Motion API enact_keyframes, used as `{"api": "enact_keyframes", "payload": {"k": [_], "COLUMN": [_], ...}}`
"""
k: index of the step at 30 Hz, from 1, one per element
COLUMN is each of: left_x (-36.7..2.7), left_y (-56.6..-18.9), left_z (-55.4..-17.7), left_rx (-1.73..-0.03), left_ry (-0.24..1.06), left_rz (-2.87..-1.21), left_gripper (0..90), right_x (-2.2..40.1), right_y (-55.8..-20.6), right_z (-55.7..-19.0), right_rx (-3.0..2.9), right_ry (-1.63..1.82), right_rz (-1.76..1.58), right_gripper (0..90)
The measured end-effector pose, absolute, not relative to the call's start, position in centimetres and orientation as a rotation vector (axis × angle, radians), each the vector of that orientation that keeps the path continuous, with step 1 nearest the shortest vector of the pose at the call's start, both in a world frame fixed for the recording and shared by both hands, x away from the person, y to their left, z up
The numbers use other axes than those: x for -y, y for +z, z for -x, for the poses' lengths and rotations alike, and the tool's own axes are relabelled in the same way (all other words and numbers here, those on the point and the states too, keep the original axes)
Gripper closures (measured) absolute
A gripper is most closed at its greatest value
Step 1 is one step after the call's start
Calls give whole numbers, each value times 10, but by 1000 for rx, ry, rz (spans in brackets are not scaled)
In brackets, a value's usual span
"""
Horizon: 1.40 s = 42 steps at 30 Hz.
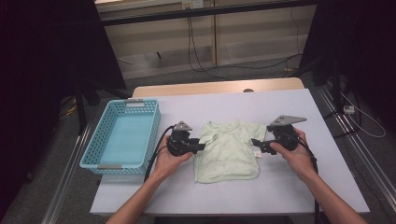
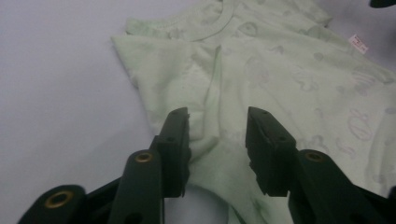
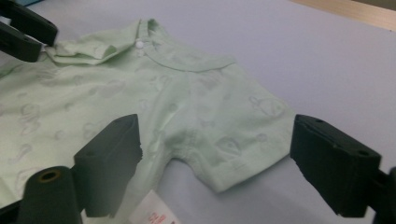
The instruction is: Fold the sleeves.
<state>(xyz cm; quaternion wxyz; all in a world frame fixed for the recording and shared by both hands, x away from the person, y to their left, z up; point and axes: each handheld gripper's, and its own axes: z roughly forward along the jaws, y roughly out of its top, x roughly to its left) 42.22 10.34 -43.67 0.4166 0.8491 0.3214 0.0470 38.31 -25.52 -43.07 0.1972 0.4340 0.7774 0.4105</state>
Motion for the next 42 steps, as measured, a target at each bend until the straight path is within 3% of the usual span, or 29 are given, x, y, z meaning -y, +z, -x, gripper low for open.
{"api": "enact_keyframes", "payload": {"k": [2, 3, 4, 6, 9, 14, 20, 28, 32, 42], "left_x": [-107, -109, -111, -115, -119, -127, -145, -161, -165, -166], "left_y": [-434, -433, -432, -430, -426, -422, -418, -420, -420, -424], "left_z": [-418, -415, -413, -408, -402, -388, -376, -364, -357, -348], "left_rx": [-812, -821, -822, -825, -845, -834, -849, -841, -811, -738], "left_ry": [114, 130, 139, 145, 130, 230, 221, 264, 339, 359], "left_rz": [-2100, -2092, -2080, -2051, -2047, -2035, -1960, -1945, -1948, -1904], "left_gripper": [531, 463, 422, 393, 273, 163, 65, 60, 58, 58], "right_x": [257, 257, 257, 258, 258, 258, 268, 274, 277, 284], "right_y": [-430, -429, -428, -425, -423, -428, -432, -443, -446, -452], "right_z": [-390, -393, -396, -401, -409, -422, -434, -441, -442, -444], "right_rx": [-2157, -2146, -2140, -2125, -2119, -2095, -2093, -2135, -2139, -2132], "right_ry": [1164, 1171, 1174, 1157, 1135, 1121, 1168, 1128, 1091, 1041], "right_rz": [-1231, -1239, -1245, -1241, -1258, -1295, -1367, -1394, -1414, -1441], "right_gripper": [136, 92, 103, 147, 190, 267, 380, 555, 597, 663]}}
